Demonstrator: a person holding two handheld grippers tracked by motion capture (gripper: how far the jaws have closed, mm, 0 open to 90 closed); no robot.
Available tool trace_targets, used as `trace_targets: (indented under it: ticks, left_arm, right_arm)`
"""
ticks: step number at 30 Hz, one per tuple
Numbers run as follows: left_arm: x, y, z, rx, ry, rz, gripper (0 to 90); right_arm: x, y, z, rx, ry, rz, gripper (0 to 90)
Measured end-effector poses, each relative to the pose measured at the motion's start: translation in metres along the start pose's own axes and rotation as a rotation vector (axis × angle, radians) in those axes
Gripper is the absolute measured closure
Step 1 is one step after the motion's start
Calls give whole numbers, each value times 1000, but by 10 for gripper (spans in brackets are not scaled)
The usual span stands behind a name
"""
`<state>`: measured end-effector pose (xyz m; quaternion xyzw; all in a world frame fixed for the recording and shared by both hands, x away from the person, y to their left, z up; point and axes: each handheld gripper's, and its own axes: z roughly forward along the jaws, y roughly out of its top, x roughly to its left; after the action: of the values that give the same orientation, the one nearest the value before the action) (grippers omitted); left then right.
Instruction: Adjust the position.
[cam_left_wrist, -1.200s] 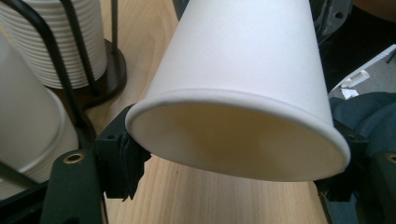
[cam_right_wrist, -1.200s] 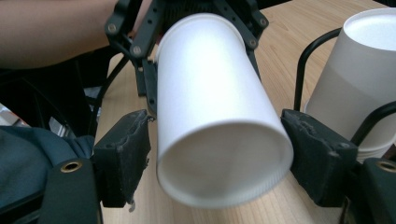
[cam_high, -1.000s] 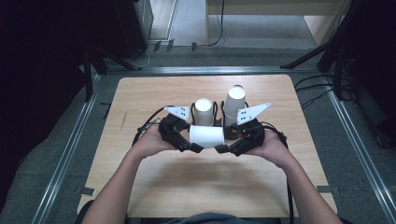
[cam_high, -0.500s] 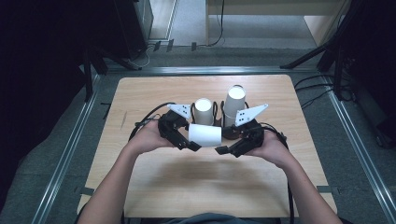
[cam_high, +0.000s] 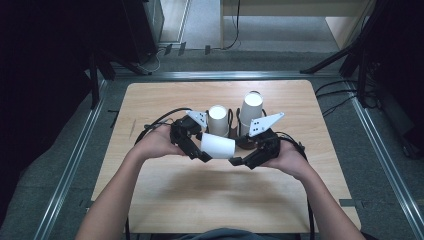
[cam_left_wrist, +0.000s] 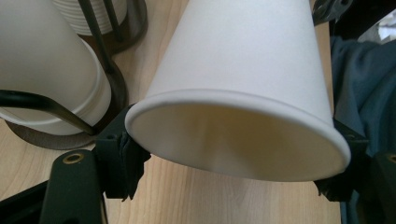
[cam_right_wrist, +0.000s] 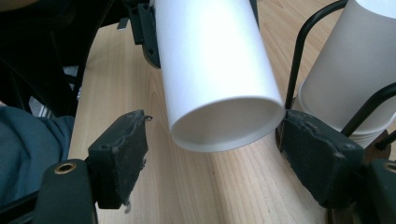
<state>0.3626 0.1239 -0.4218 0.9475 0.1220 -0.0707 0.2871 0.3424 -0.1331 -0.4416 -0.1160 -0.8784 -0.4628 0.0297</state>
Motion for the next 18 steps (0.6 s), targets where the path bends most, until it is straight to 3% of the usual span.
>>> trace_targets:
  ticks: [10, 18]
  left_arm:
    - [-1, 6, 15, 110, 5, 18, 241]
    - [-2, 11, 18, 135, 8, 27, 239]
  right_arm:
    - [0, 0, 8, 17, -7, -13, 238]
    - [0, -2, 21, 52, 2, -13, 257]
